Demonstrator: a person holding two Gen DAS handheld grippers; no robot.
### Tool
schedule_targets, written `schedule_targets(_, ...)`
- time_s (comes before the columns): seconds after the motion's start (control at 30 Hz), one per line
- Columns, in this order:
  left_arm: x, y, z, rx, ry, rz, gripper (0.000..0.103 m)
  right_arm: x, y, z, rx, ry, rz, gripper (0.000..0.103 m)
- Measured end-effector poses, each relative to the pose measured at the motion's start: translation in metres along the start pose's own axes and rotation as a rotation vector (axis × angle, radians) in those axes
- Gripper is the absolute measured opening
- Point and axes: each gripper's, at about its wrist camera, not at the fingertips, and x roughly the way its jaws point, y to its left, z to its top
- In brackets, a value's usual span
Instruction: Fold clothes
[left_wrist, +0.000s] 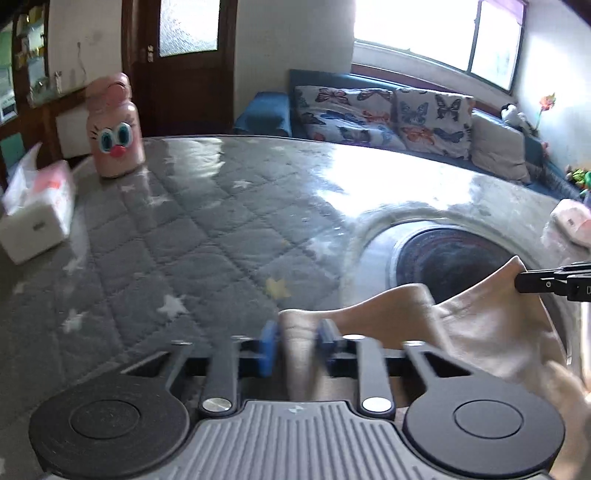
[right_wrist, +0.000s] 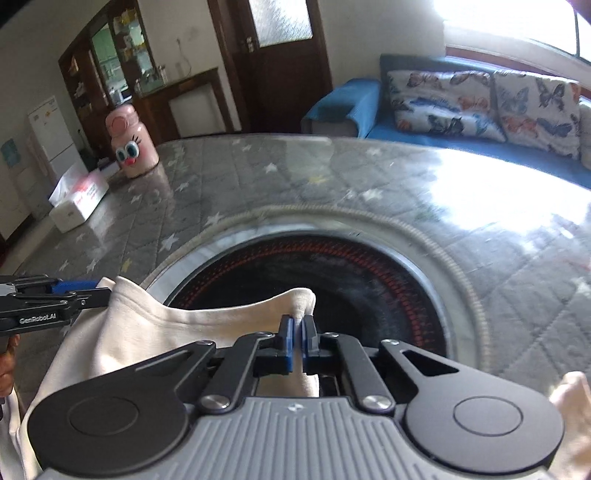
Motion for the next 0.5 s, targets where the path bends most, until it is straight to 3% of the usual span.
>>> schedule_targets(0.07, 0.001, -0.006, 0.004, 0.03, -0.015, 0.013, 0.01, -0.008, -0.003, 0.001, -0.006, -0.022, -0.02, 0.004)
schedule_targets(0.17, 0.004, -0.016, 0.011, 0.064, -0.034, 0.025, 0.007, -0.02, -0.009, 0.004, -0.02, -0.052, -0.065, 0.003)
schedule_targets(0.37, 0.021, -0.035, 0.028, 0.102, -0.074, 0.054, 0.006, -0.034, -0.025, 0.012, -0.017, -0.109, -0.154, 0.003)
schedule_targets(0.5, 0.037, -0.045, 0.036, 0.102, -0.072, 0.054, 0.006, -0.026, -0.038, 0.013, -0.016, -0.088, -0.193, 0.004)
